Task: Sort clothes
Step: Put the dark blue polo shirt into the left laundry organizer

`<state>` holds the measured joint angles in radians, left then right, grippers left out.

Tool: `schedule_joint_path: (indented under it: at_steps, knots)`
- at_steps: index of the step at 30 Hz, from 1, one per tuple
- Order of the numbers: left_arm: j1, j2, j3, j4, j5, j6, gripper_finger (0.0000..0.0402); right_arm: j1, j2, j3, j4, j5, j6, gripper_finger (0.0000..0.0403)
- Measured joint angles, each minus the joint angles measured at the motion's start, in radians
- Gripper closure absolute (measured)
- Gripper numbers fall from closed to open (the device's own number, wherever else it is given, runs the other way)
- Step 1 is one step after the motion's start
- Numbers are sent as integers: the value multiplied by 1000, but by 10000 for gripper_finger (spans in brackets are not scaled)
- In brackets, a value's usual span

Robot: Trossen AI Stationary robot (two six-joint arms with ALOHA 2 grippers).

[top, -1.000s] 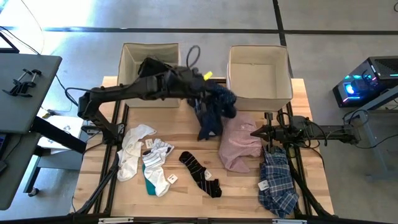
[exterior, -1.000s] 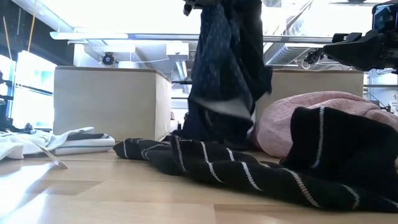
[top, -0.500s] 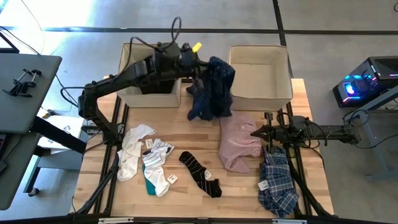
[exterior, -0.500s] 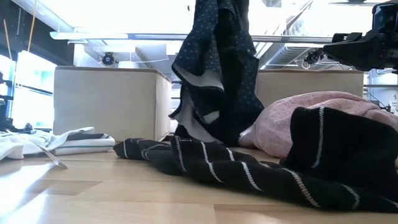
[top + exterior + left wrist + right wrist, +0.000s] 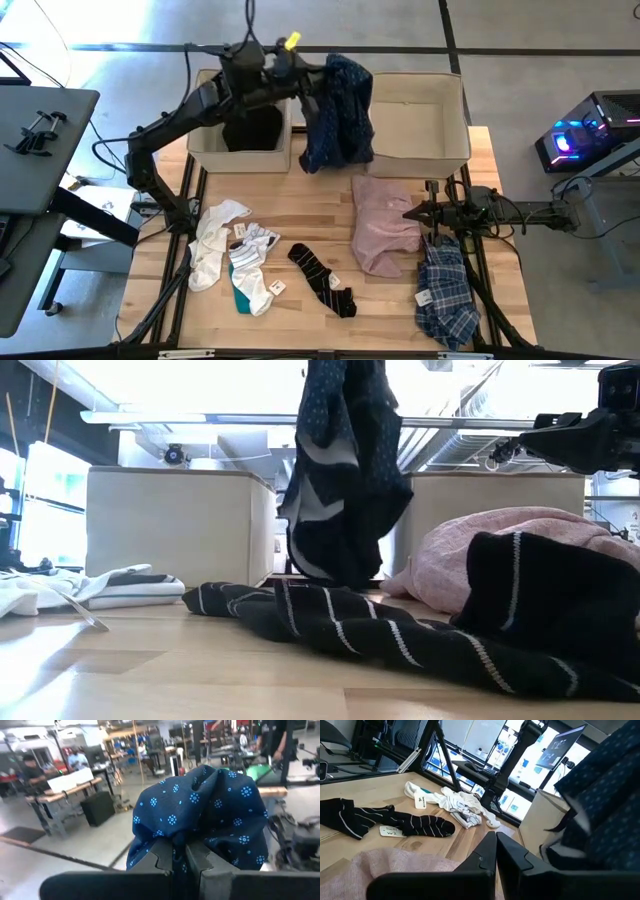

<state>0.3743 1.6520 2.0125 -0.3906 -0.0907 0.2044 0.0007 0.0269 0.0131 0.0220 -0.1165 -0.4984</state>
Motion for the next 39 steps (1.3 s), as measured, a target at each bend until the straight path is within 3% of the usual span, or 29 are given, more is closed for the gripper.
schedule_joint_path:
  at_steps: [29,39]
  knots:
    - [155,0,340,72,-31,147,401,0,0,0,0,-1,0,402]
    - [214,-32,344,31,-61,173,401,0,0,0,0,-8,0,402]
